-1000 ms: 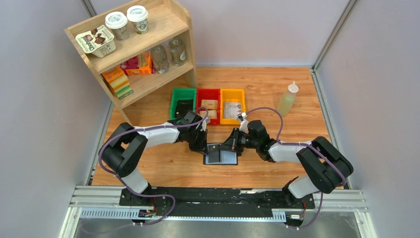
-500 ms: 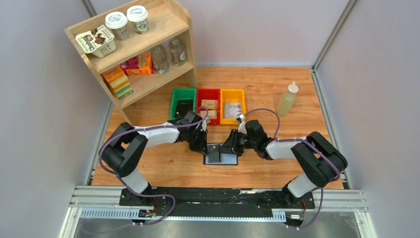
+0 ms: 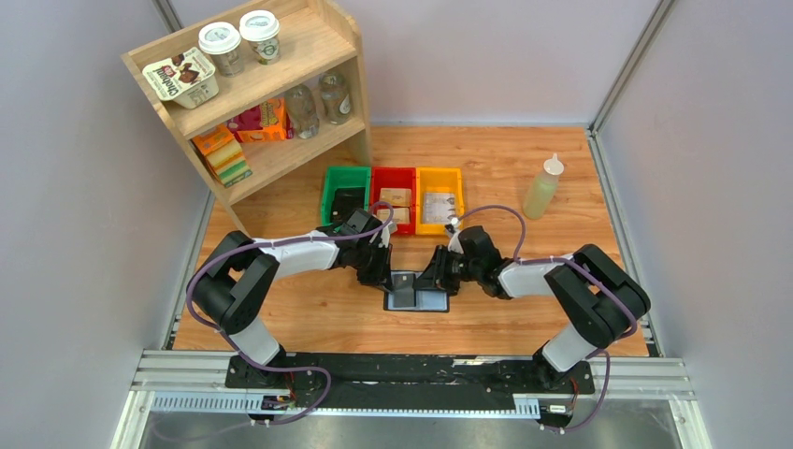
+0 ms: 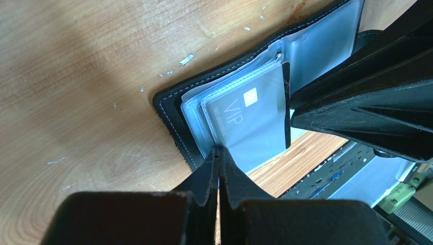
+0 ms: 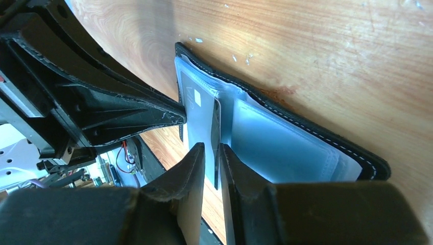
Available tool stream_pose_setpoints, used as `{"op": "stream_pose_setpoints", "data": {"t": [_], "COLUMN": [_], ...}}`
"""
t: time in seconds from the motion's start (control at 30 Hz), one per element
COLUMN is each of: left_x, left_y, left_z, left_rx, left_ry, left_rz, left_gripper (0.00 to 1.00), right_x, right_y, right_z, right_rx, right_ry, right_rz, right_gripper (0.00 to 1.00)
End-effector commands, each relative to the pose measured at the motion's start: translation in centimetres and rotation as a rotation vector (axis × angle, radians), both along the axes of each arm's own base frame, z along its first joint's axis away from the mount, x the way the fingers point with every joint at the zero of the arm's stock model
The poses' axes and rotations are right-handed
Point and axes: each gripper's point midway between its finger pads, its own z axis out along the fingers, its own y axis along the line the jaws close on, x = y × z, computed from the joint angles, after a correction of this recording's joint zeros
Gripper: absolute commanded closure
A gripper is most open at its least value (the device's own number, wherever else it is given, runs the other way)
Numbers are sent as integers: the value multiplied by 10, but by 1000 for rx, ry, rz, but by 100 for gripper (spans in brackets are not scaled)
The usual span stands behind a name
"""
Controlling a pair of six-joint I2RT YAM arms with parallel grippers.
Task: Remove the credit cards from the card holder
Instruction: Remove the credit card from the card holder.
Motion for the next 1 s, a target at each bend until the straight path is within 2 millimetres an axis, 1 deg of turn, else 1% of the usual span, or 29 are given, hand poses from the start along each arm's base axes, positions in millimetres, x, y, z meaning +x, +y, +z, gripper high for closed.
{"op": "stream_pose_setpoints", "data": {"t": [0.0,0.1,0.2,0.37,0.5,0.6,0.7,0.73,0.97], "left_x": [-12,-12,-12,-12,-13,-13,-12,-13,-13], "left_y": [23,23,23,23,23,23,23,23,24], "left_z": [-33,-33,-33,-32,-32,-32,-32,-32,-33], "left_rx": [138,138,138,135,135,135,136,136,139], "left_ry": [23,25,26,22,24,24,21,24,24], "left_rz": [-15,-16,-18,-18,-18,-18,-17,-18,-19], "left_gripper": [100,100,100,100,100,100,100,100,100], "right_x": [7,6,5,3,2,2,2,2,2], "right_y": [1,1,3,9,14,17,16,16,7], "right_z": [4,4,3,10,19,20,18,18,25], "right_rx": [-29,-27,-14,32,84,97,96,97,80], "right_ry": [-39,-34,-30,-45,-67,-69,-62,-64,-91], "right_rz": [-18,-16,-3,23,43,53,52,52,57], "right_gripper": [76,77,82,89,89,90,99,100,100]}}
